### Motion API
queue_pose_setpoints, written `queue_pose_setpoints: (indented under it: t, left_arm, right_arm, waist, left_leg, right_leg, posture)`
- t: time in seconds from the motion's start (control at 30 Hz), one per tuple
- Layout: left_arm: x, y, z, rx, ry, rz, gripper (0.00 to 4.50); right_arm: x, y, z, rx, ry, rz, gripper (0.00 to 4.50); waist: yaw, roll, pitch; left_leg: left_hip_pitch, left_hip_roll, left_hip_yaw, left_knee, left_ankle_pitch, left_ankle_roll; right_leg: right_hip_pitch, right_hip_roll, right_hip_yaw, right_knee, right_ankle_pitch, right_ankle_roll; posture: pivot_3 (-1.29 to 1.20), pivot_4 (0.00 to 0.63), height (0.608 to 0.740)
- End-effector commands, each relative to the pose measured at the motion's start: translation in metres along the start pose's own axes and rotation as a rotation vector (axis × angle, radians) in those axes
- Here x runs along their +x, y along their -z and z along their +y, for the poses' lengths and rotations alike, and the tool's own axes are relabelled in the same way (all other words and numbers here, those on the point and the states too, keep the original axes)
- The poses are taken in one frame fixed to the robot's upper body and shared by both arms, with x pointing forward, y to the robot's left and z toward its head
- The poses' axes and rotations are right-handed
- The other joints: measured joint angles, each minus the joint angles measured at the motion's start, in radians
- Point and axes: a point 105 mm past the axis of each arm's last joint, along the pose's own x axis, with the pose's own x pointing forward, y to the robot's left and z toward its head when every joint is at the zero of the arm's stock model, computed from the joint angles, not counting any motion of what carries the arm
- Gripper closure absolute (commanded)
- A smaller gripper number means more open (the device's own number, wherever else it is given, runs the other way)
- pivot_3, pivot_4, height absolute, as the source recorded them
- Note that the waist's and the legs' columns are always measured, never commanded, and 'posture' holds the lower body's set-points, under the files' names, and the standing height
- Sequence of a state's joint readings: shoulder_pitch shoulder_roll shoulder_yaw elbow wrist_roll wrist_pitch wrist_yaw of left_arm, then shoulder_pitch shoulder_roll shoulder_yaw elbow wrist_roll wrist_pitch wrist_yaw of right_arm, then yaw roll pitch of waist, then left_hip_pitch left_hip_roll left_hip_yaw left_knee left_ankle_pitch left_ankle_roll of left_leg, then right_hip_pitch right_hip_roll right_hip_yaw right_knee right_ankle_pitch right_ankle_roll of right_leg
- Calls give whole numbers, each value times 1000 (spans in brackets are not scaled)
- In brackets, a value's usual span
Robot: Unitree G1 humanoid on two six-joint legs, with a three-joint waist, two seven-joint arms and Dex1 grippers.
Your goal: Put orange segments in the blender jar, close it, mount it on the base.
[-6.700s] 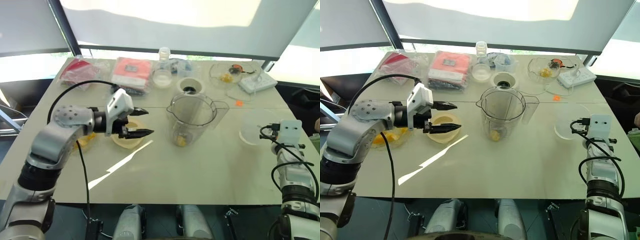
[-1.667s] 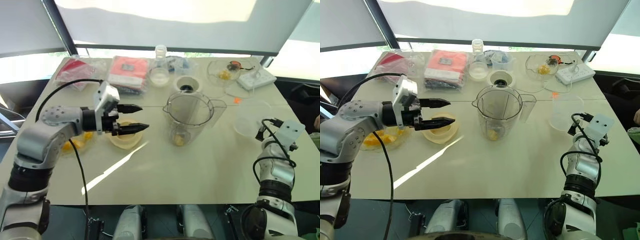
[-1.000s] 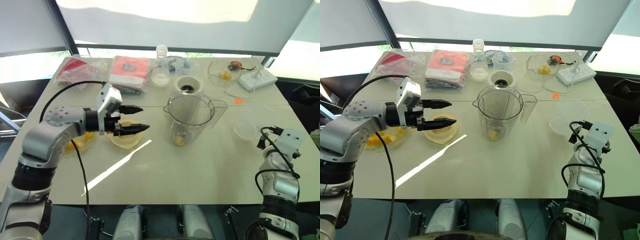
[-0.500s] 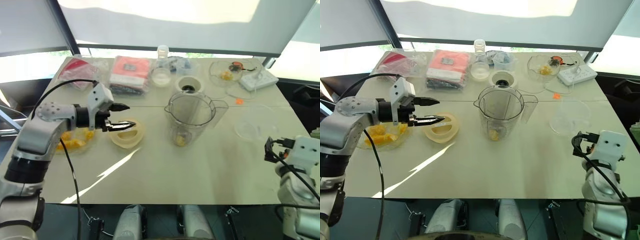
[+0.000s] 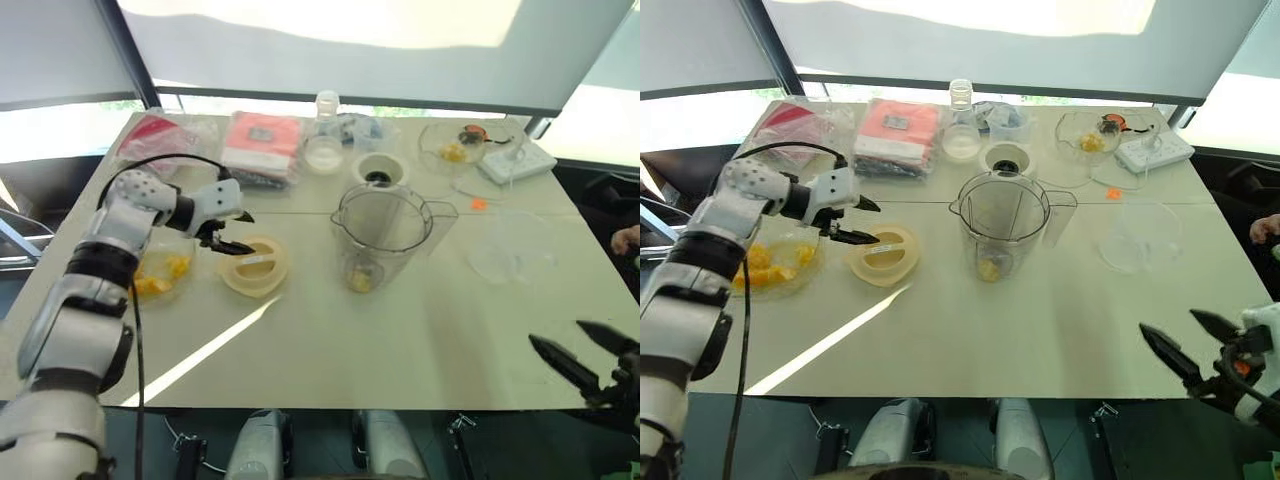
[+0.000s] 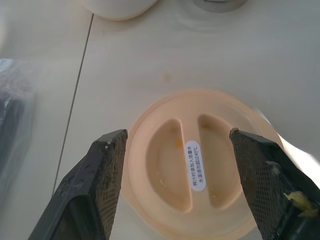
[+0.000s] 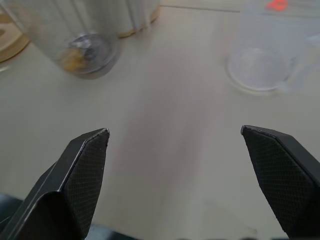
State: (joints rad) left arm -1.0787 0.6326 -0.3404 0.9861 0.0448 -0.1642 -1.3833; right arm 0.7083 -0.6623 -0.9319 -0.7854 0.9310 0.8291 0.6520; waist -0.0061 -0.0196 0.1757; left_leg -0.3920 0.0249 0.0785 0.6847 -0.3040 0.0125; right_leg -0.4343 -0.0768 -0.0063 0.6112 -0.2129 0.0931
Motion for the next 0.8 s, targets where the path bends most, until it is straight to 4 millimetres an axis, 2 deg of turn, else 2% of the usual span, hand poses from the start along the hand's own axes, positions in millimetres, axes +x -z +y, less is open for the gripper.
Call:
queue_pose_setpoints:
  t: [0.03, 0.33, 0.57, 0.8]
  left_arm:
    - [-2, 1, 8, 14, -3, 47, 1127]
    - [10, 8, 4, 11, 51, 144, 1127]
    - [31, 20, -2, -7, 49, 209, 1127]
    - [53, 33, -11, -26, 33, 265, 1127]
  right_arm:
    - [2, -12, 25, -3, -67, -50, 51]
    - [27, -23, 79, 78, -199, -157, 51]
    - [43, -37, 94, 75, -250, -194, 51]
    - [49, -45, 100, 52, -261, -191, 51]
  waist:
    - [-4, -1, 1]
    - [-2, -7, 2]
    - [0, -9, 2]
    - [12, -10, 1]
  left_leg:
    - [0, 0, 0, 0, 0, 0]
    - [-1, 3, 1, 0, -1, 1]
    - [-1, 2, 1, 0, -1, 1]
    - [-1, 1, 1, 0, -1, 1]
  right_leg:
    - [0, 0, 0, 0, 0, 0]
    - [-1, -2, 0, -1, 0, 0]
    - [-1, -3, 0, -1, 0, 0]
    - [-1, -3, 0, 0, 0, 1]
  posture:
    - [0, 150, 740]
    - [0, 150, 740]
    - [0, 150, 740]
    - [0, 150, 740]
